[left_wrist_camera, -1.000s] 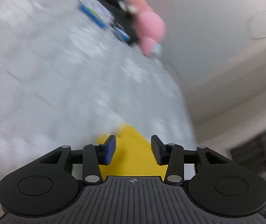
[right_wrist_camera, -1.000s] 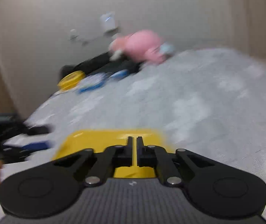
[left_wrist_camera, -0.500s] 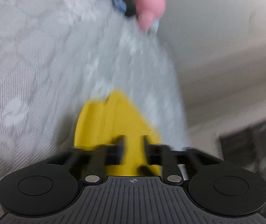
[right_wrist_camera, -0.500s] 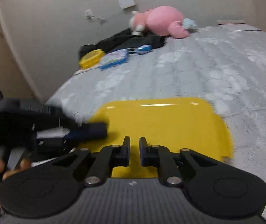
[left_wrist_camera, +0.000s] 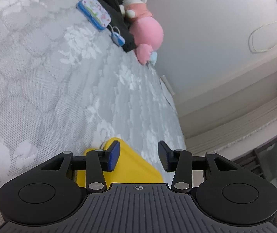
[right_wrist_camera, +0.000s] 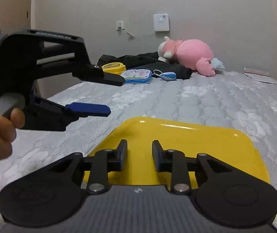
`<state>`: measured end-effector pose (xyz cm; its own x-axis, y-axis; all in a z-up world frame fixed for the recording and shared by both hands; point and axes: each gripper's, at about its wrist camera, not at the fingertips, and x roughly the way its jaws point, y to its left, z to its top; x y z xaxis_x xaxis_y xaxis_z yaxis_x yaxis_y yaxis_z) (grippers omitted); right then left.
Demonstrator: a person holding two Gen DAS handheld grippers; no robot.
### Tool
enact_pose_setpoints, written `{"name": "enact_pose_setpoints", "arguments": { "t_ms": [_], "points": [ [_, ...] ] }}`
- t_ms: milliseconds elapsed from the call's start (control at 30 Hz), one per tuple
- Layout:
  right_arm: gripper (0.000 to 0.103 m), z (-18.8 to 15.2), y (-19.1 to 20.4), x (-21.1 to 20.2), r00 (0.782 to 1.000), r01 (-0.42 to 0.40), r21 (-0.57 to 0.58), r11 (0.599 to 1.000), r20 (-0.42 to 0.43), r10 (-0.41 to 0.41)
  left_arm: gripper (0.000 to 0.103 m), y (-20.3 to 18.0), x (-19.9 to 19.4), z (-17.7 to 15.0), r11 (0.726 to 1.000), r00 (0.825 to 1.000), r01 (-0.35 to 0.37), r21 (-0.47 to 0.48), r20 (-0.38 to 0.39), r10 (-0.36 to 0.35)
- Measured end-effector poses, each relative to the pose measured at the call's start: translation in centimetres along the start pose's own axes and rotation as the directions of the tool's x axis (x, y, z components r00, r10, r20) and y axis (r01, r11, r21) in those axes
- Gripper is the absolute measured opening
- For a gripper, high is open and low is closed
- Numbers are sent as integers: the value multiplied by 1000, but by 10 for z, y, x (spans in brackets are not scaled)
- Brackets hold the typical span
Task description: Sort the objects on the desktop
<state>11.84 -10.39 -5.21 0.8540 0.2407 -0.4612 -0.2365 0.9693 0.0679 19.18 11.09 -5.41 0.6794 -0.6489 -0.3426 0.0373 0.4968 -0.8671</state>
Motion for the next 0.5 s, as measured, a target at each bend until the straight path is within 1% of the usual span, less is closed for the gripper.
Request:
{"name": "enact_pose_setpoints", "arguments": {
  "t_ms": [67, 133, 200, 233, 300, 333, 367, 400, 467, 500],
  "points": [
    [31, -2, 0, -1, 1000, 4, -8, 1000, 12, -4, 46, 2, 0, -3, 999, 999, 47, -25, -17, -47],
    [32, -1, 0, -1, 1000, 8, -15, 1000, 17, -7, 46, 1, 3, -5, 996, 995, 92, -21, -38, -93],
    [36, 4, -6, -2, 1000, -13, 19, 1000, 7, 13, 48, -2, 5, -7, 995, 994, 99, 11, -46, -99],
    [44, 9, -13, -3, 1000, -15, 53, 998, -2, 15, 48, -2, 7, -6, 995, 994, 96, 22, -50, -95],
    [47, 22, -33, -12, 1000, 8, 136, 991, 12, -9, 50, -2, 6, -8, 994, 992, 108, 13, -62, -107],
    [56, 28, -46, -20, 999, 28, 179, 983, 21, -32, 50, -2, 7, -9, 993, 991, 116, 5, -72, -116],
    [68, 35, -58, -27, 998, 51, 217, 975, 19, -57, 50, -2, 8, -10, 992, 989, 124, -2, -82, -124],
    [70, 41, -72, -37, 997, 70, 251, 965, 21, -78, 50, -3, 10, -12, 993, 988, 120, 5, -96, -119],
    [68, 50, -98, -61, 993, 88, 296, 951, 55, -109, 50, -8, 12, -18, 994, 989, 102, 38, -113, -97],
    [67, 51, -109, -73, 990, 100, 297, 950, 70, -126, 50, -11, 13, -21, 994, 988, 97, 51, -123, -90]
  ]
}}
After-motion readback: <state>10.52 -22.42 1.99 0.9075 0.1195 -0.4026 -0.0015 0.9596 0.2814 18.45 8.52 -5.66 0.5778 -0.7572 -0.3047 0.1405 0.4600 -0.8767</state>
